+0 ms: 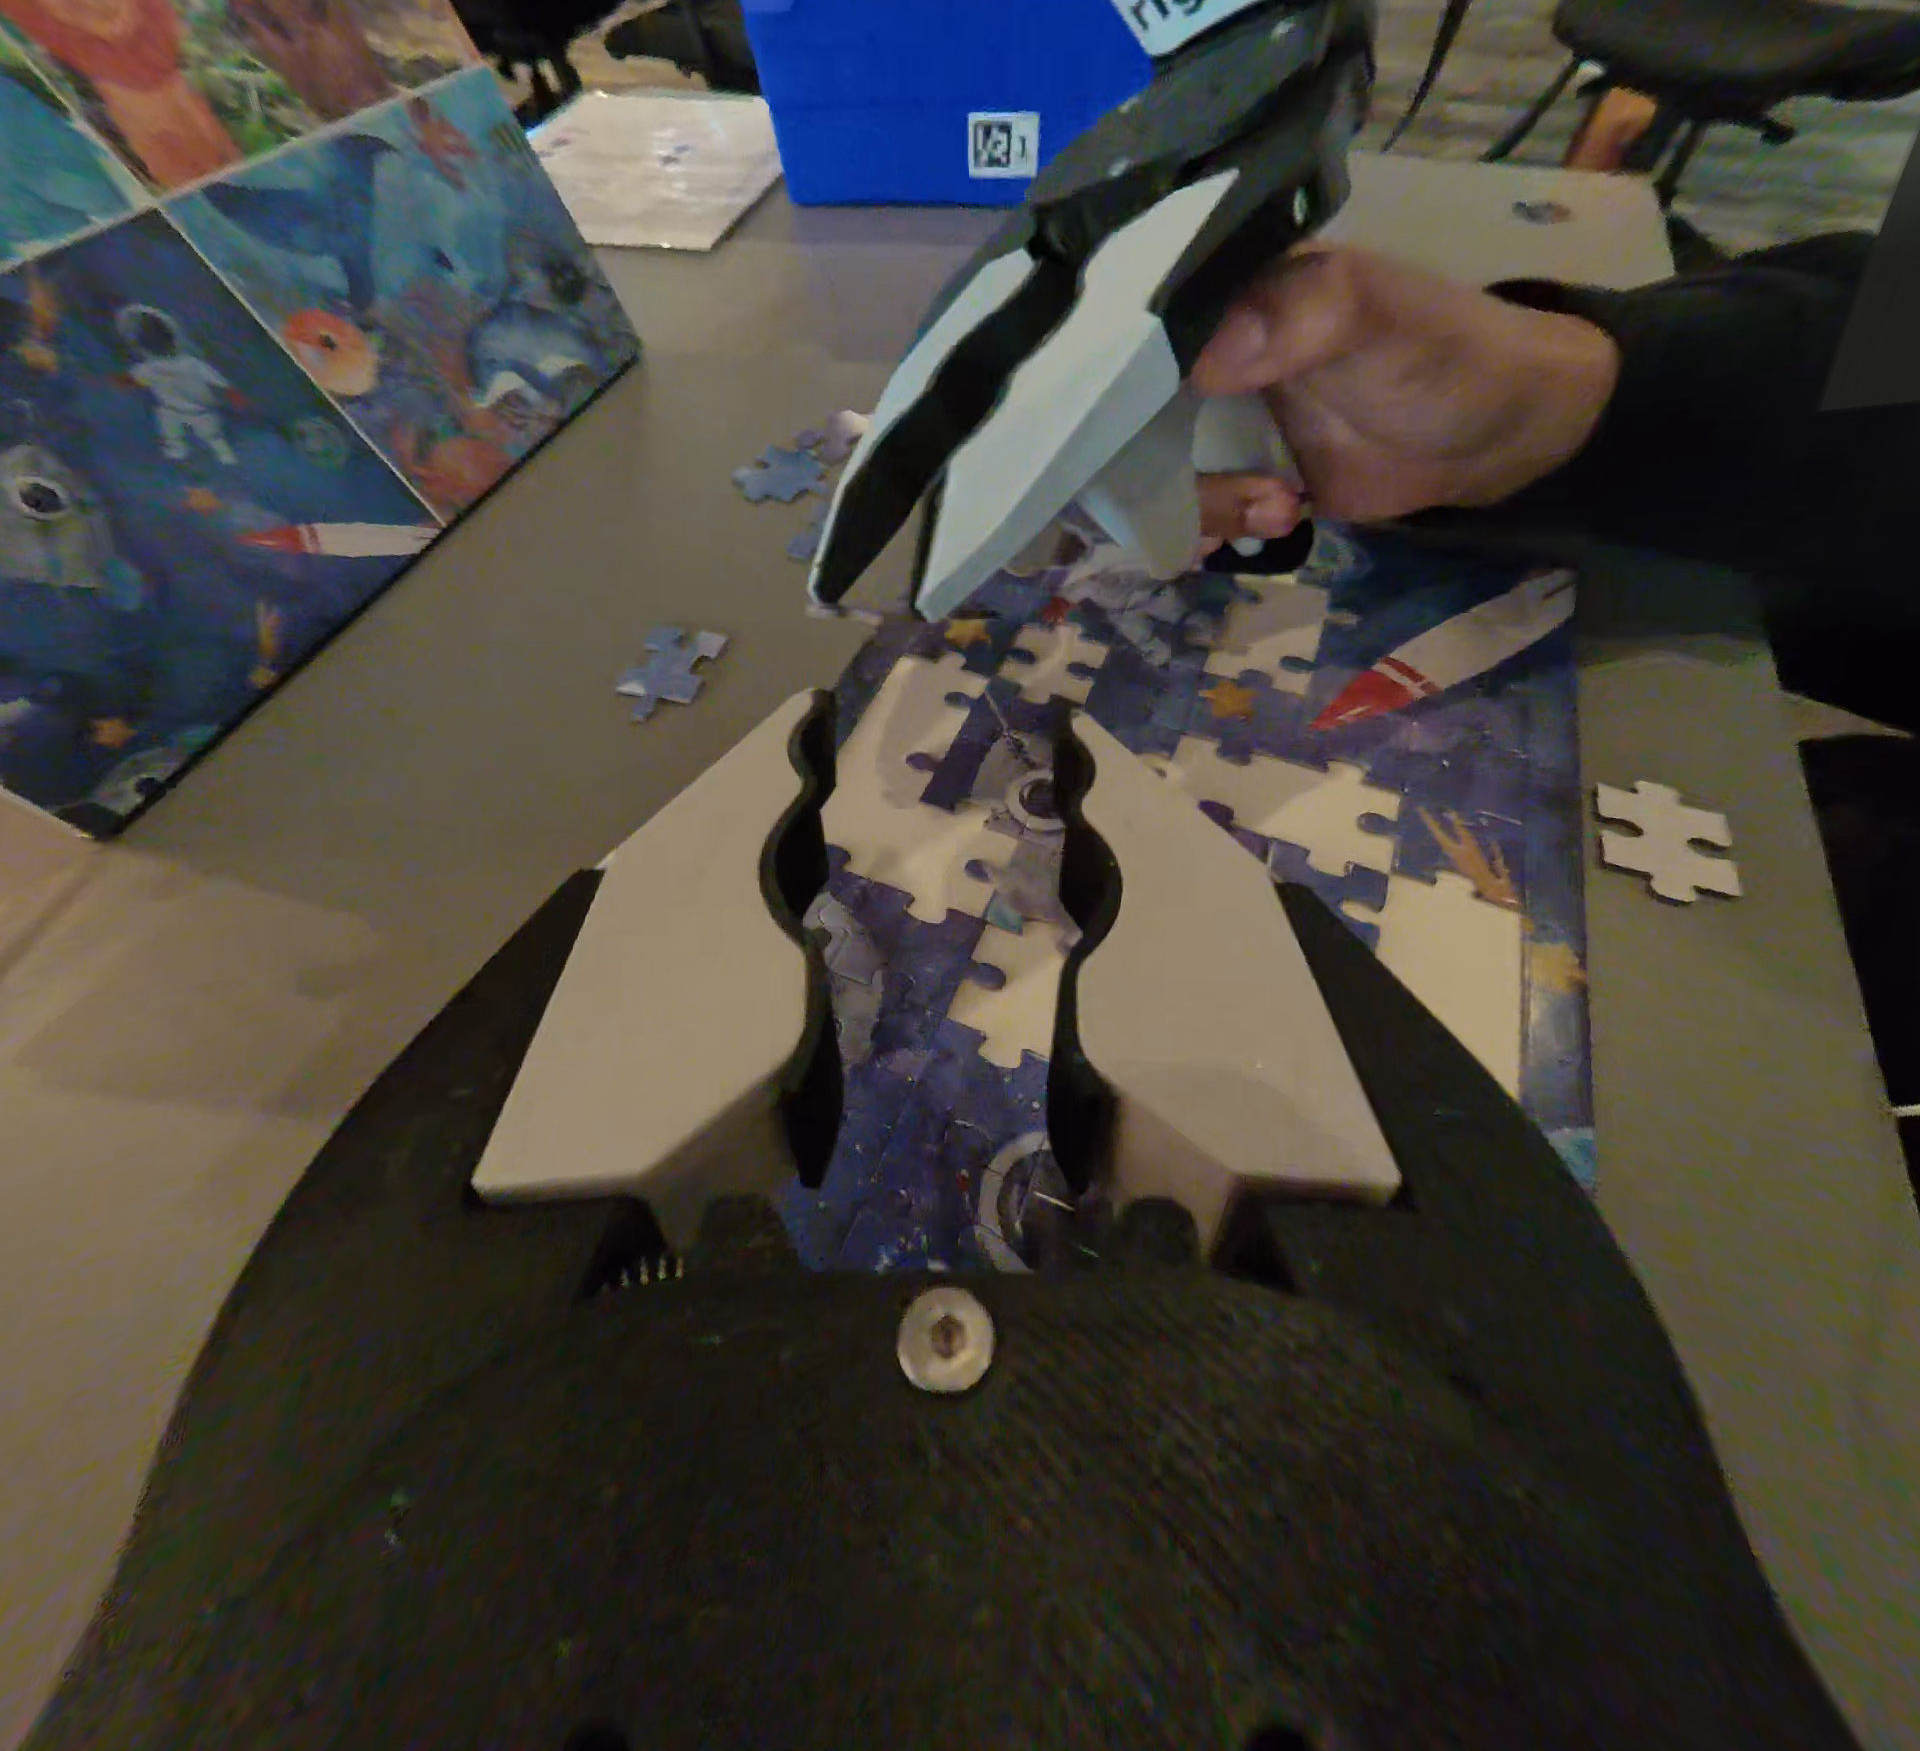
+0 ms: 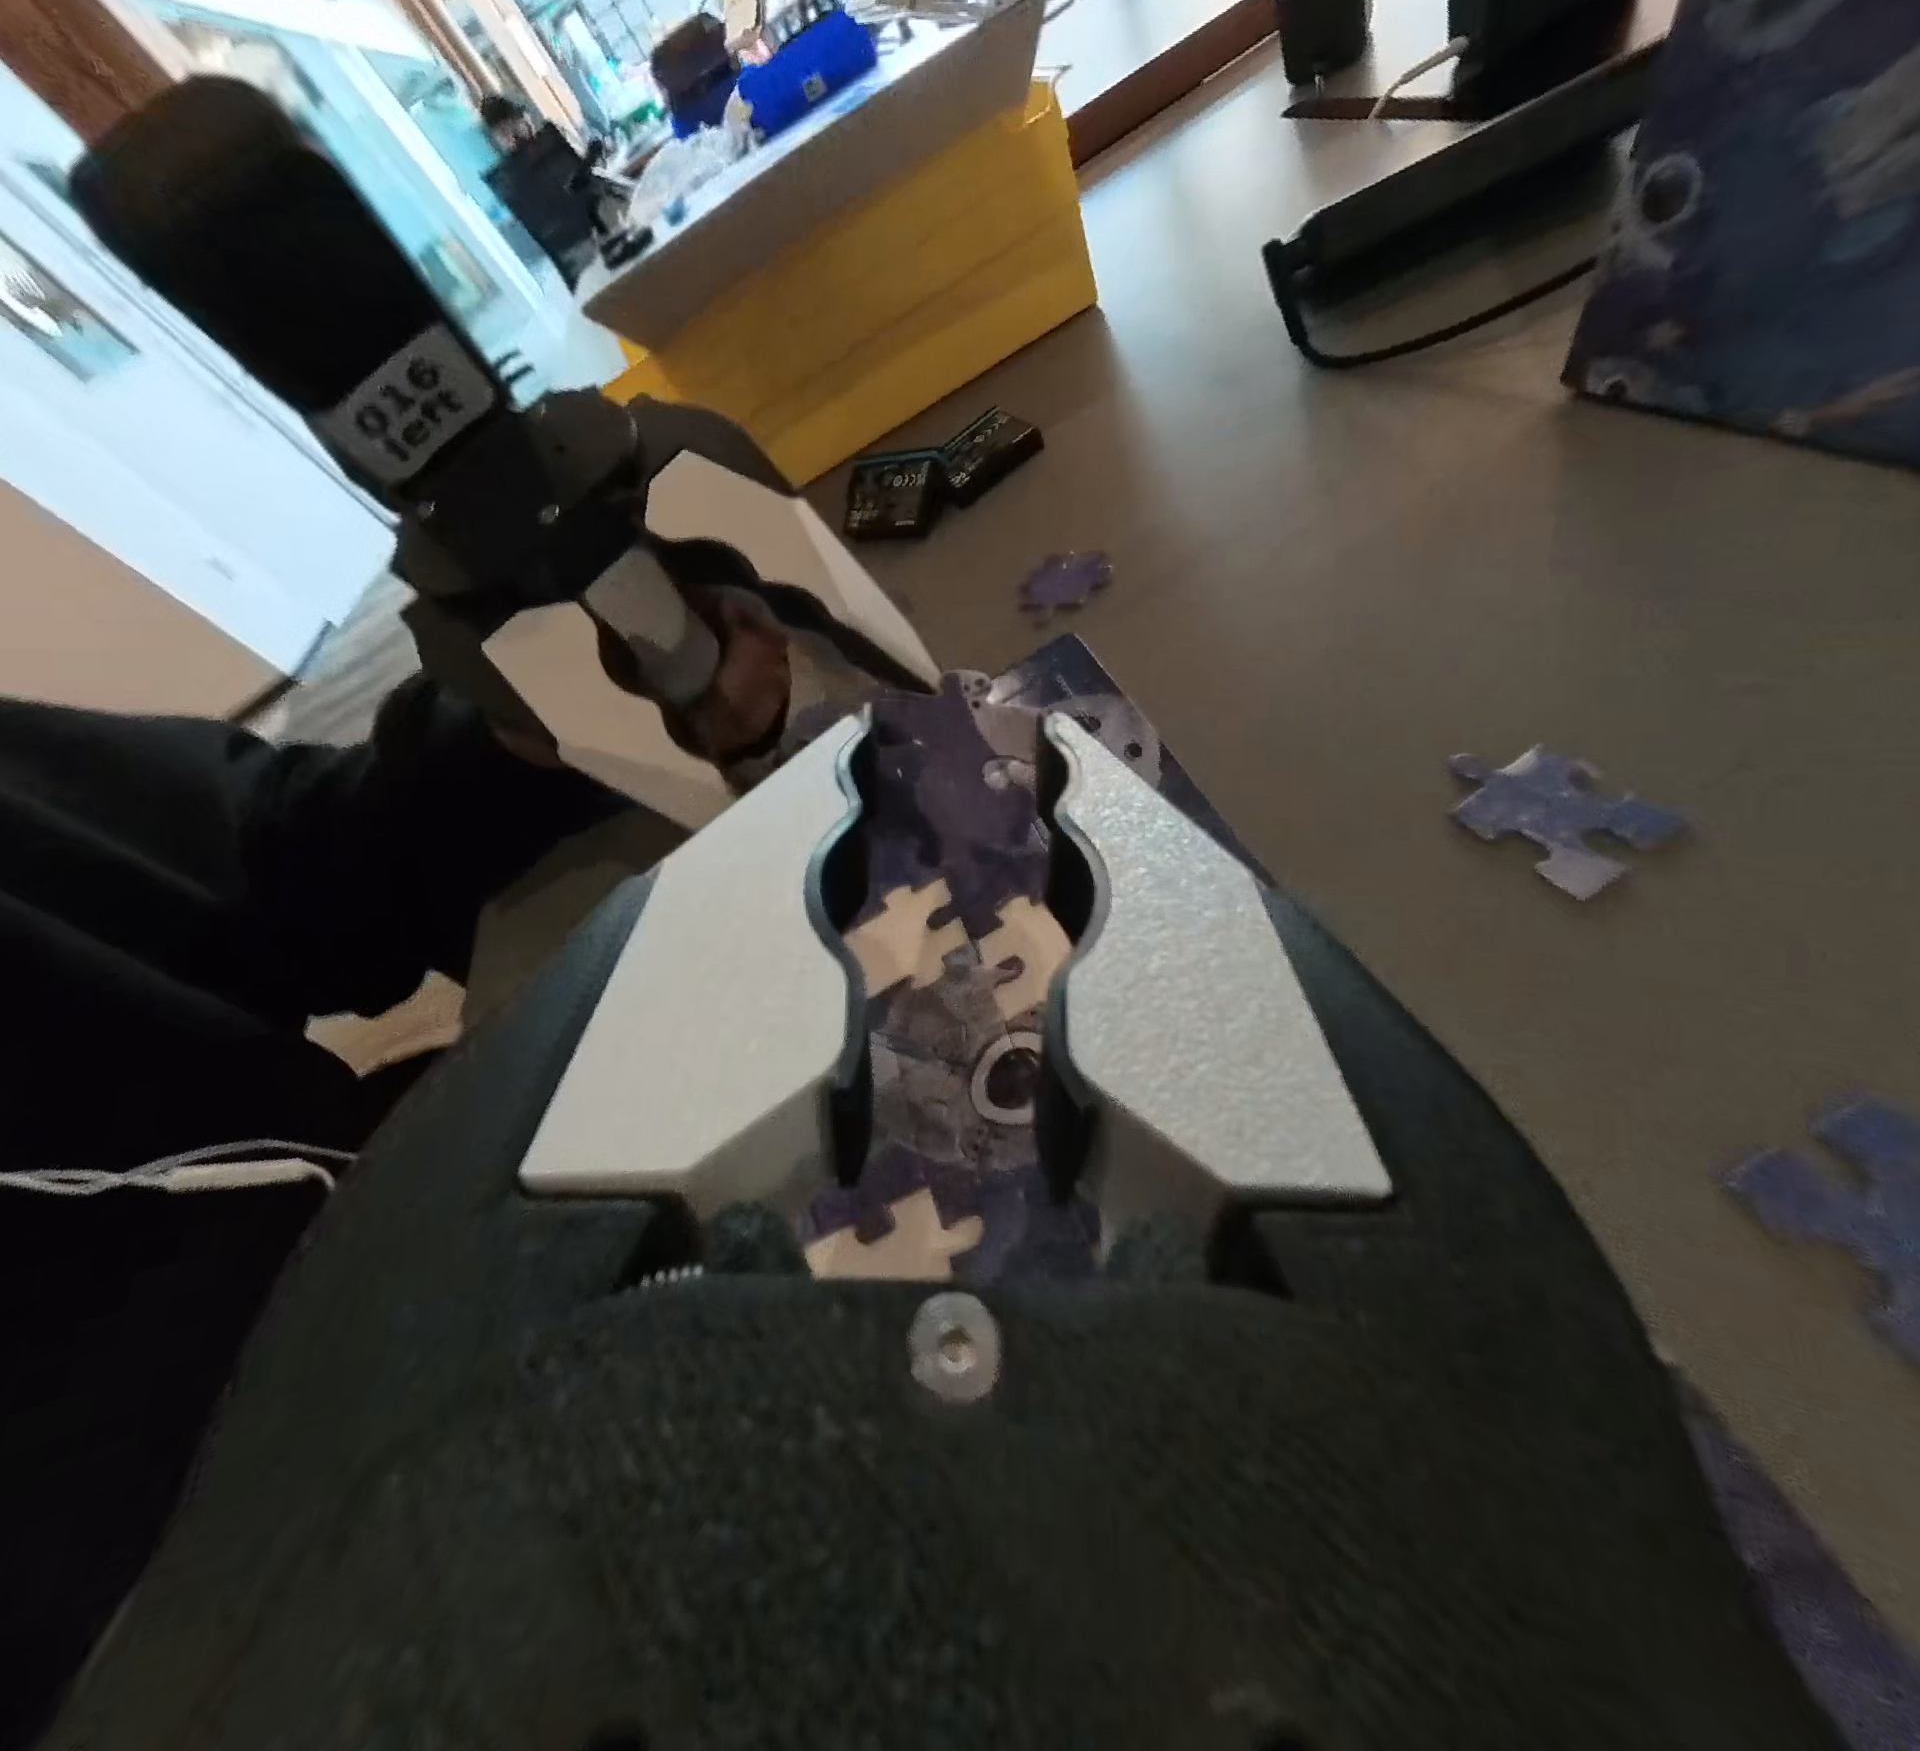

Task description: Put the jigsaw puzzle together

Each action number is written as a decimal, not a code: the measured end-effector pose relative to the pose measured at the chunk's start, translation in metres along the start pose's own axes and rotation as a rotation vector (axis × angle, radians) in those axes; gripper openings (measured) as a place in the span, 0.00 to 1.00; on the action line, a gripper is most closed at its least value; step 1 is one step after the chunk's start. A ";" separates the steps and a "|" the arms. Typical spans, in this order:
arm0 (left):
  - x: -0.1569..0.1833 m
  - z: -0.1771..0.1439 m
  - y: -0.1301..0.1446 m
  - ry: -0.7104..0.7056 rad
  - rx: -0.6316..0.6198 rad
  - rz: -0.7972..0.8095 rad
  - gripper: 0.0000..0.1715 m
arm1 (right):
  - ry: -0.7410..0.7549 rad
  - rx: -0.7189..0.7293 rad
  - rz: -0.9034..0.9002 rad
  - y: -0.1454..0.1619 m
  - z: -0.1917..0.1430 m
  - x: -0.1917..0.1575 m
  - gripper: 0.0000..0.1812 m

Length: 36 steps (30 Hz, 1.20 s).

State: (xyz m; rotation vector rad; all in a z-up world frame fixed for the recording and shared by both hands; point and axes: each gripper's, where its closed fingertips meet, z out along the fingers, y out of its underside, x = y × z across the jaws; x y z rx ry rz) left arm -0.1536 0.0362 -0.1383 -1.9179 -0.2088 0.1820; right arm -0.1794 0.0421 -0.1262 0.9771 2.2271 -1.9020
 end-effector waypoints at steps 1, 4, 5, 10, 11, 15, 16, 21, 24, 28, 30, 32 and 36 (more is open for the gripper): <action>0.000 0.002 0.002 -0.006 -0.016 0.008 0.22 | -0.007 0.008 0.041 0.000 0.002 0.000 0.16; 0.002 0.007 0.006 -0.006 -0.039 -0.007 0.22 | -0.052 0.053 0.156 -0.003 0.009 -0.004 0.15; 0.003 0.009 0.005 0.000 -0.037 -0.020 0.22 | -0.062 0.061 0.183 -0.003 0.012 -0.006 0.16; 0.000 0.010 0.005 -0.025 -0.038 -0.054 0.18 | -0.029 0.073 0.156 0.000 0.020 -0.007 0.16; -0.002 0.009 0.005 -0.036 -0.038 -0.056 0.16 | -0.020 0.074 0.133 0.000 0.021 -0.008 0.16; -0.009 0.004 0.002 -0.056 -0.013 -0.085 0.10 | 0.011 0.066 0.036 0.000 0.024 -0.012 0.16; -0.009 0.003 0.002 -0.045 -0.008 -0.095 0.09 | 0.013 0.067 0.018 0.000 0.024 -0.014 0.16; -0.008 -0.001 -0.002 -0.013 0.020 -0.130 0.06 | -0.019 0.069 0.027 -0.001 0.022 -0.017 0.16; -0.007 -0.001 -0.003 -0.018 0.029 -0.108 0.09 | -0.034 0.081 0.054 -0.002 0.020 -0.015 0.16; 0.008 0.008 -0.001 0.035 0.015 -0.067 0.25 | -0.043 0.097 0.085 -0.004 0.019 -0.015 0.16; 0.008 0.014 0.006 0.011 -0.033 -0.038 0.30 | -0.032 0.091 0.077 -0.003 0.022 -0.016 0.16; 0.002 0.015 0.009 -0.046 -0.054 -0.017 0.29 | 0.003 0.087 0.039 -0.001 0.024 -0.014 0.16; -0.009 0.010 0.005 -0.078 -0.020 -0.105 0.24 | 0.033 0.074 -0.018 0.000 0.024 -0.014 0.16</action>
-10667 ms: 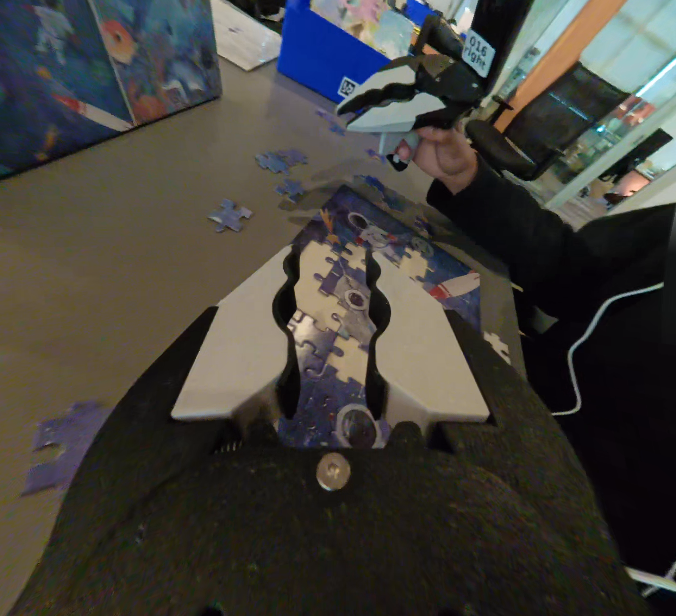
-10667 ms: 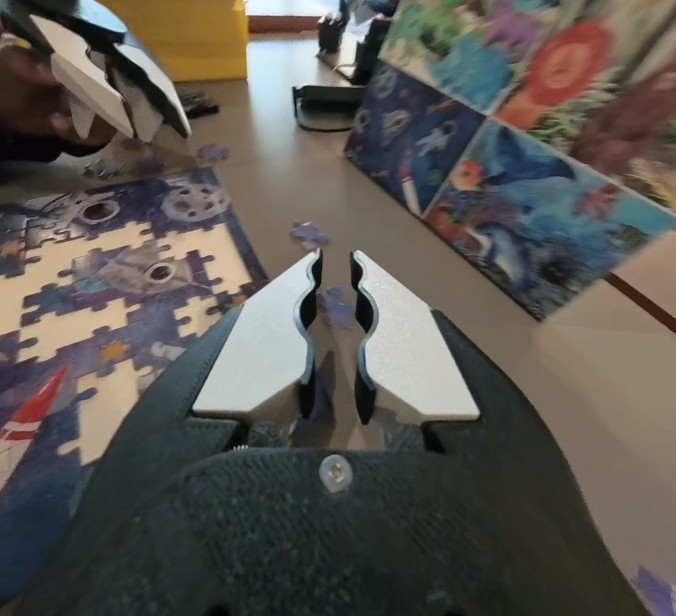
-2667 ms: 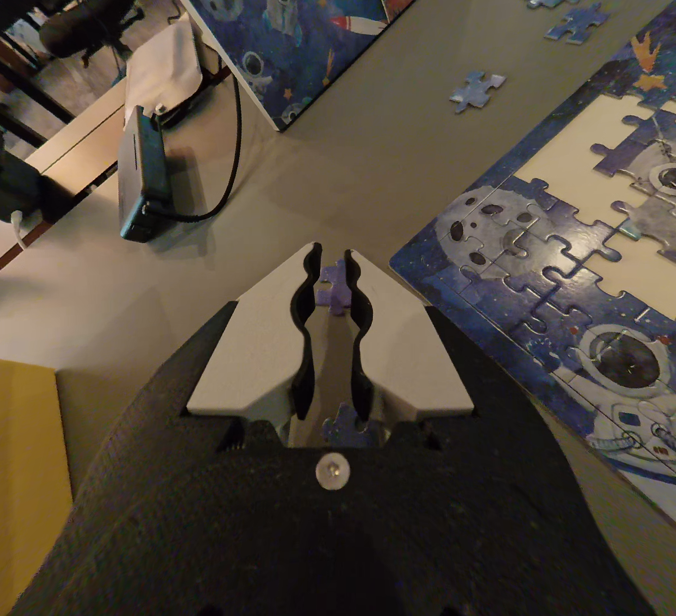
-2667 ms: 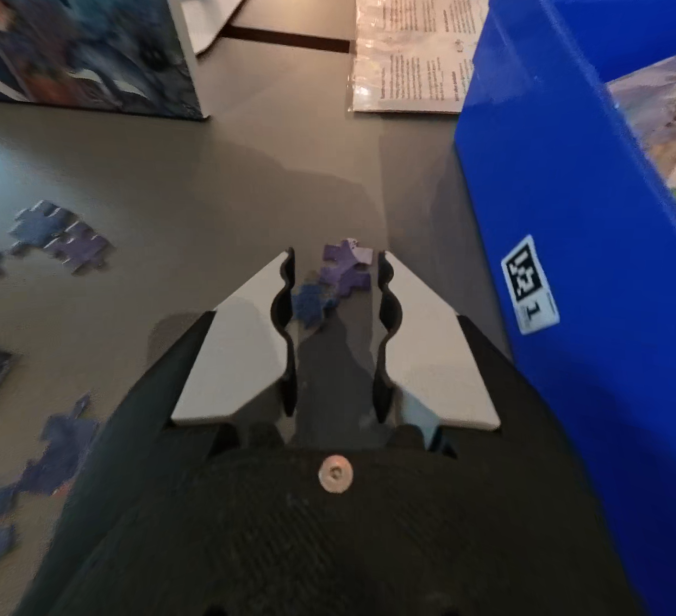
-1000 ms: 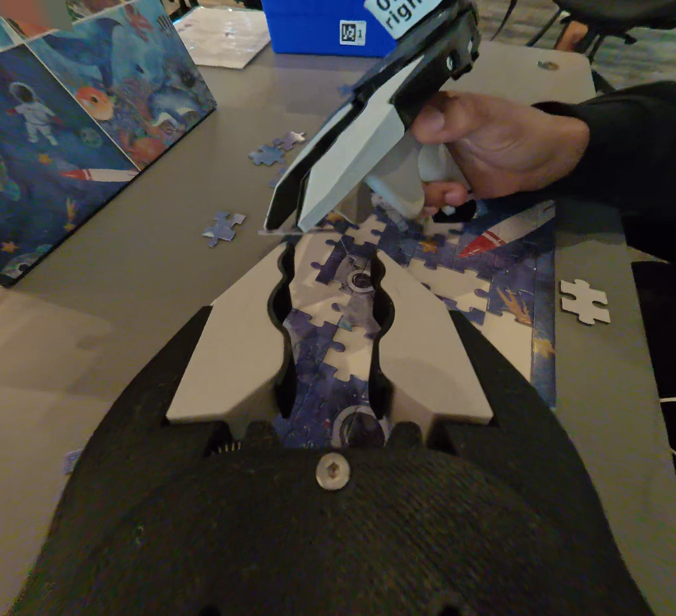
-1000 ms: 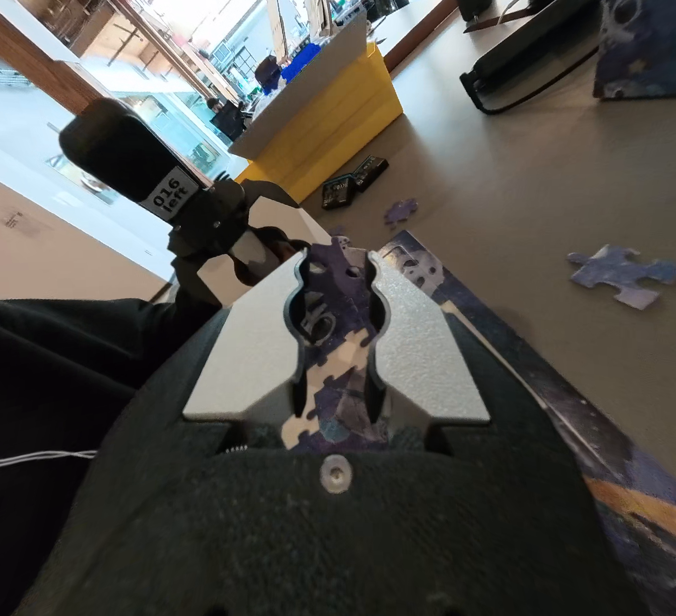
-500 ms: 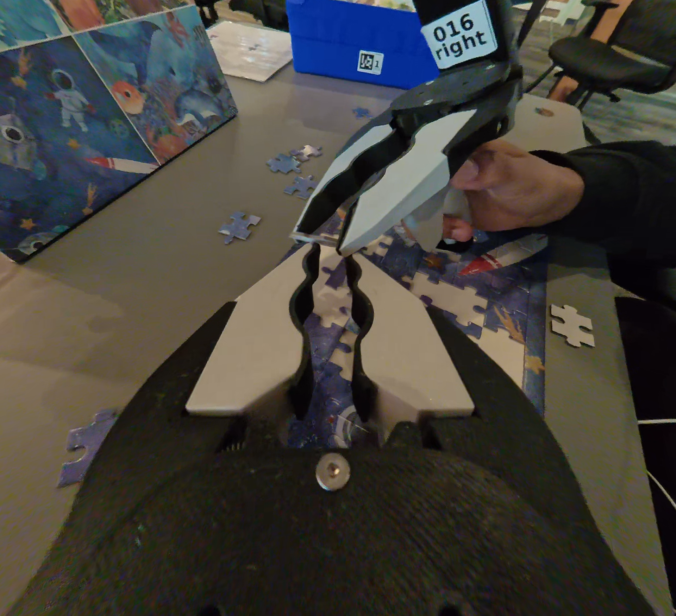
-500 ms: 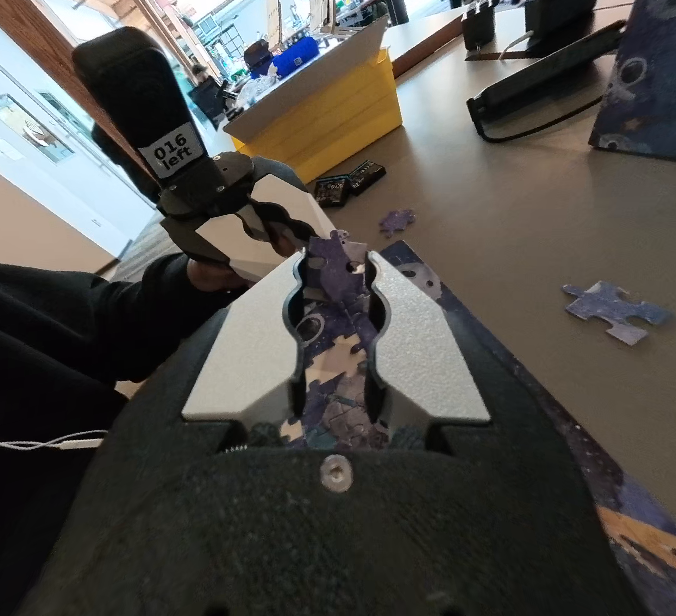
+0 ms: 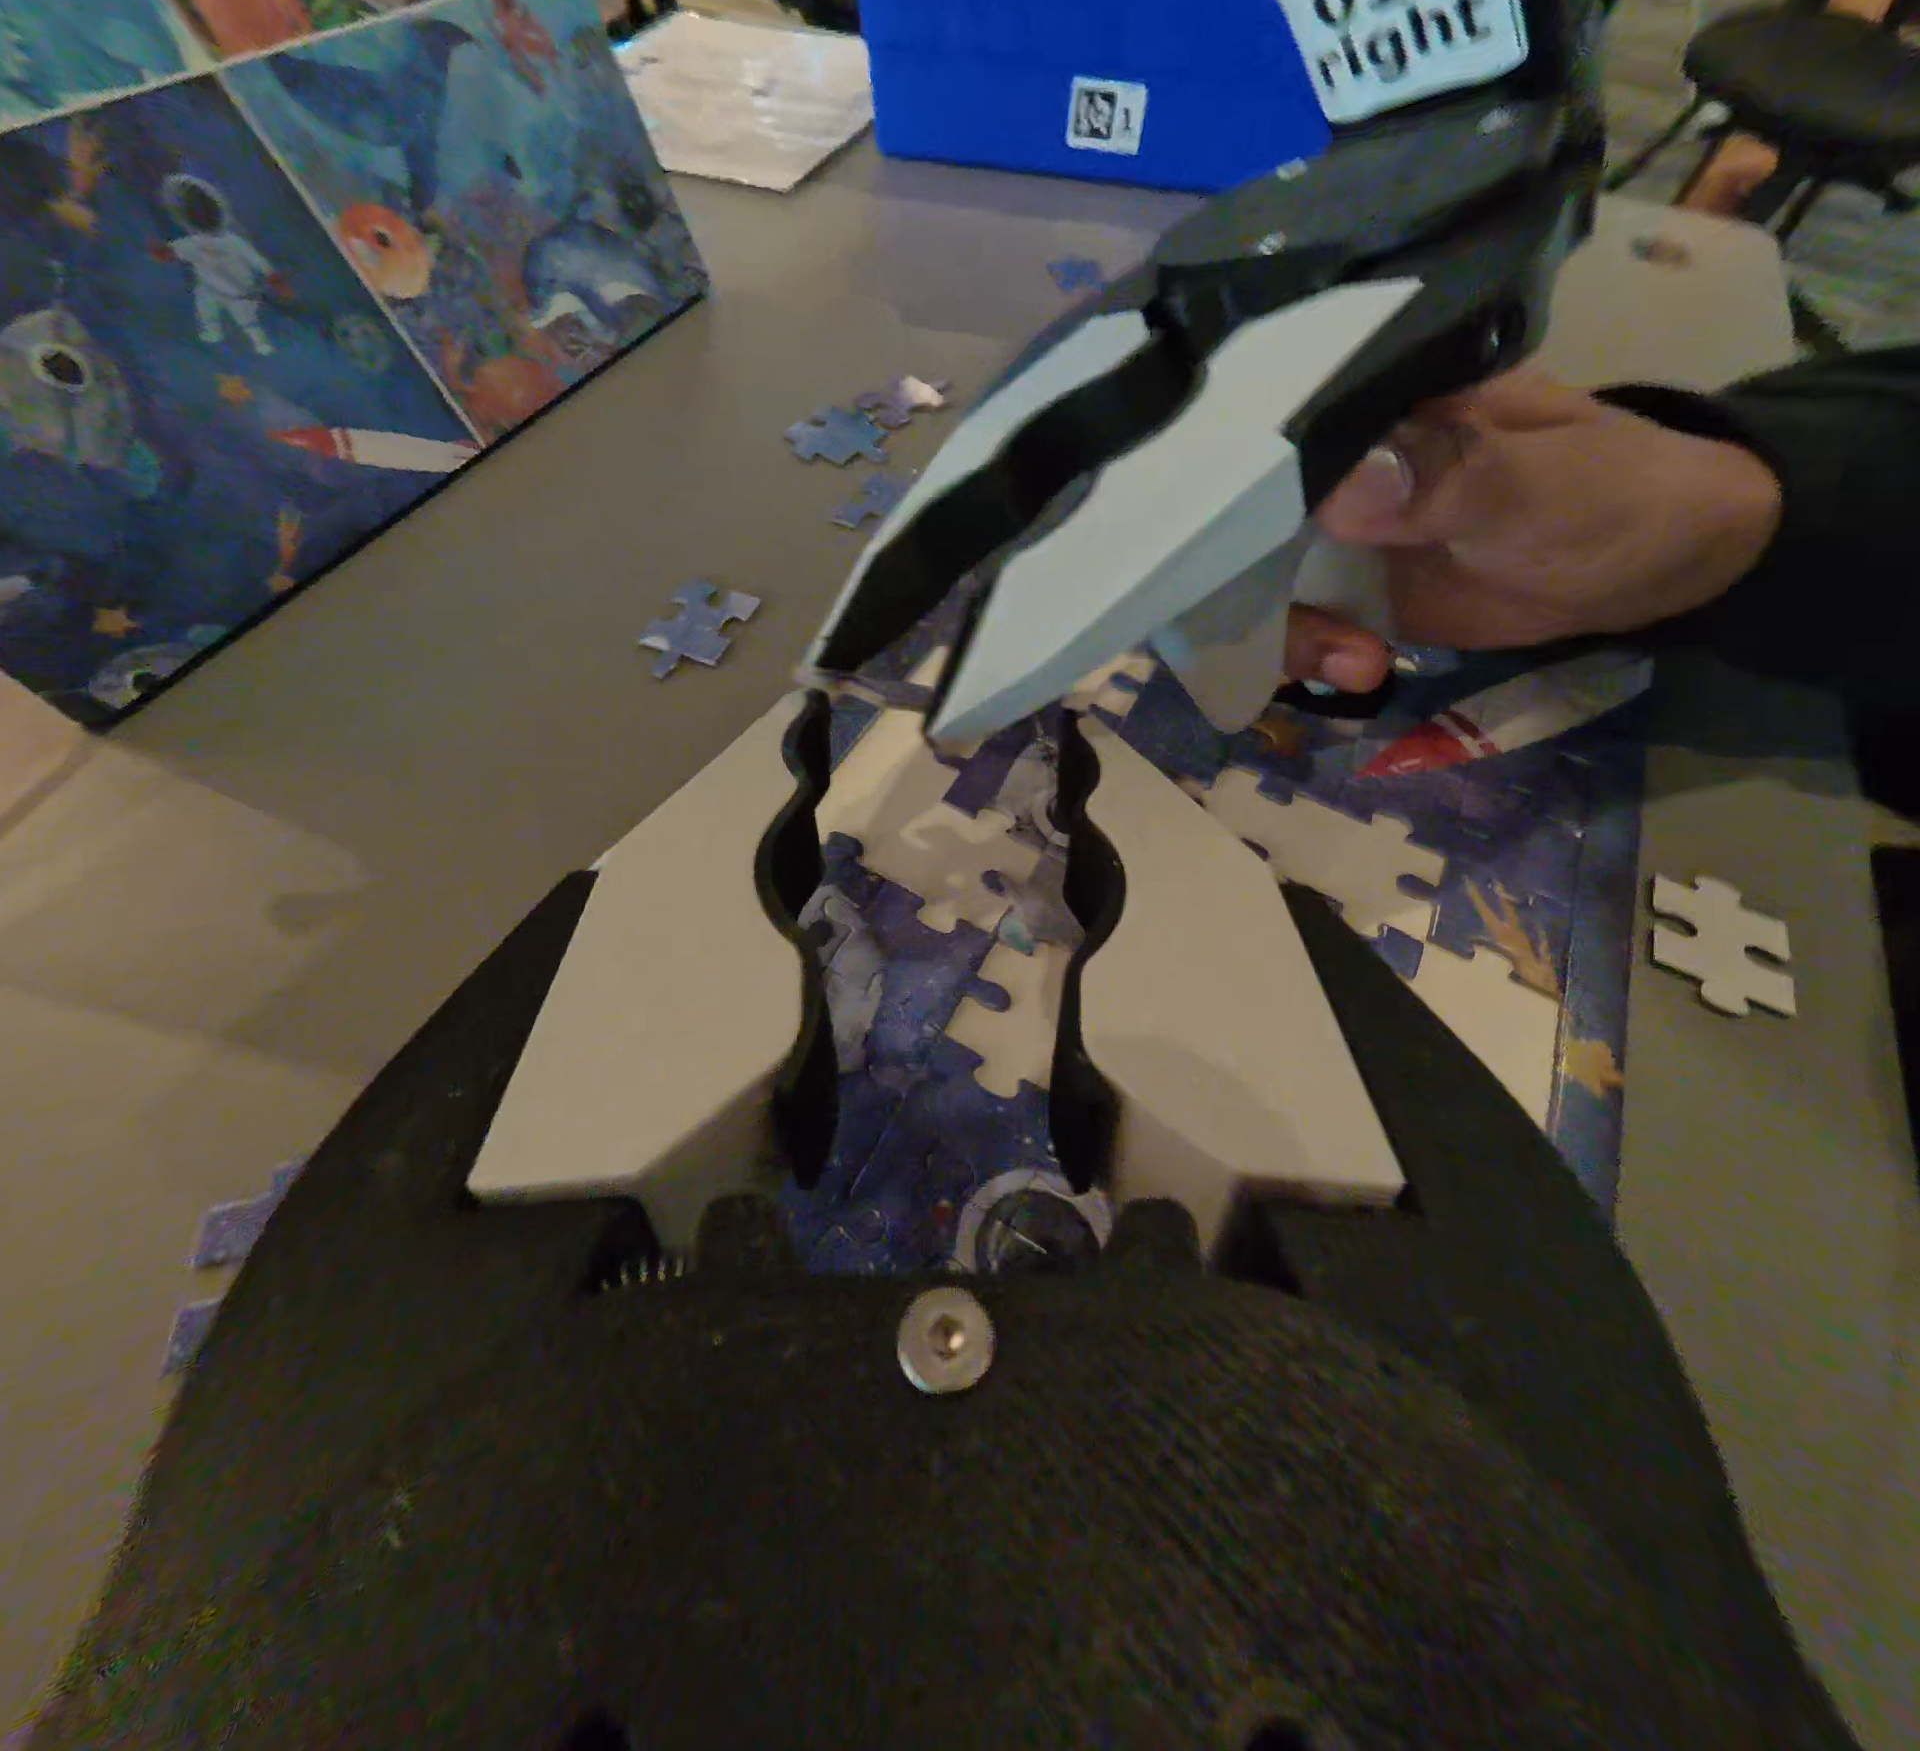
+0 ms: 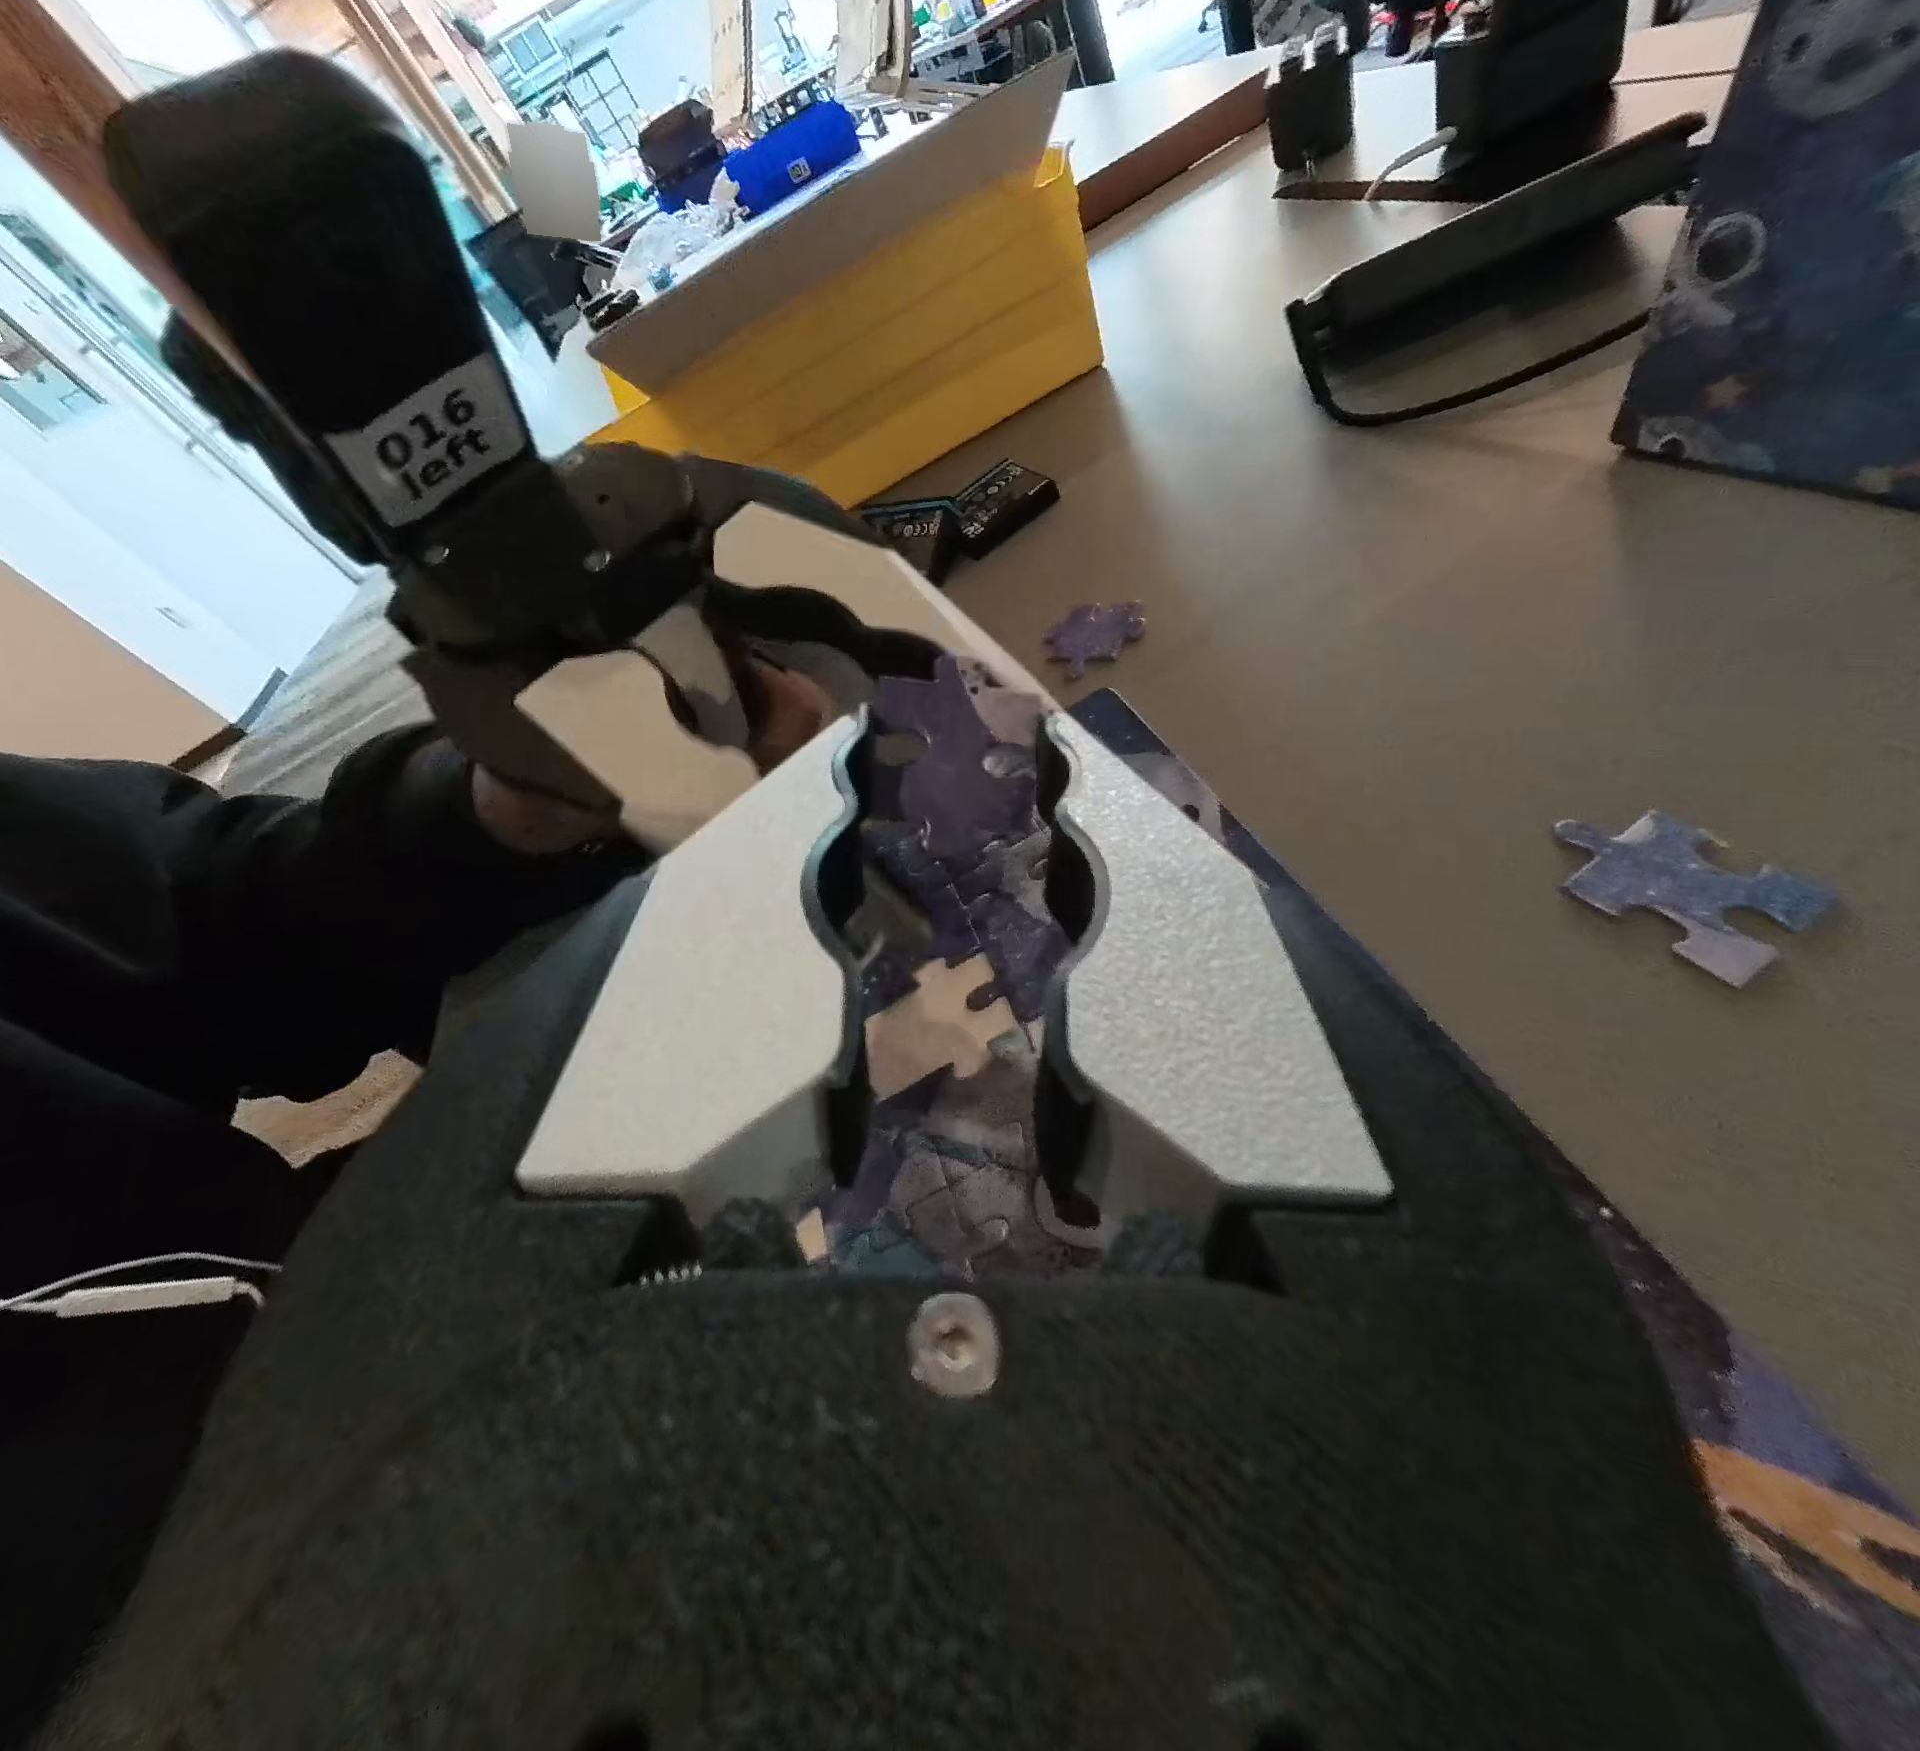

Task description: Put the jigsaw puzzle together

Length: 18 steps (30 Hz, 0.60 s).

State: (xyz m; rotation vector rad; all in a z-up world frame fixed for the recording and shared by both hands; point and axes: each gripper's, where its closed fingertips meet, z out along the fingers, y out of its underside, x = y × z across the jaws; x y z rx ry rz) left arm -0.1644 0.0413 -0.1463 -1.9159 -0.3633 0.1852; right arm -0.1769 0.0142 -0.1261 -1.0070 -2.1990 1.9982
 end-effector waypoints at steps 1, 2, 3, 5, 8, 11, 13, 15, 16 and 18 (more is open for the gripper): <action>-0.004 -0.003 -0.002 -0.003 0.018 -0.033 0.21 | 0.000 -0.001 0.001 0.000 0.000 0.000 0.16; -0.005 -0.005 -0.004 0.017 0.031 -0.065 0.21 | -0.006 0.010 0.007 -0.002 -0.001 0.000 0.16; -0.005 -0.007 -0.004 0.041 0.034 -0.099 0.19 | -0.010 0.024 0.020 -0.004 -0.002 0.001 0.16; -0.006 -0.009 -0.005 0.067 0.048 -0.146 0.15 | -0.020 0.023 0.042 -0.006 -0.006 0.003 0.15; -0.005 -0.011 -0.007 0.081 0.062 -0.154 0.15 | -0.051 0.023 0.087 -0.005 -0.008 0.003 0.15; -0.006 -0.011 -0.005 0.071 0.046 -0.135 0.15 | -0.054 0.004 0.087 -0.003 -0.008 0.003 0.15; -0.004 -0.011 -0.005 0.082 0.044 -0.137 0.15 | -0.062 -0.009 0.090 -0.001 -0.010 0.003 0.15; -0.003 -0.012 -0.006 0.098 0.049 -0.144 0.16 | -0.076 -0.015 0.105 -0.001 -0.011 0.002 0.14; -0.002 -0.013 -0.006 0.104 0.053 -0.147 0.16 | -0.085 -0.015 0.115 -0.001 -0.011 0.002 0.14; 0.000 -0.014 -0.007 0.122 0.055 -0.147 0.16 | -0.109 -0.016 0.141 -0.001 -0.012 0.001 0.14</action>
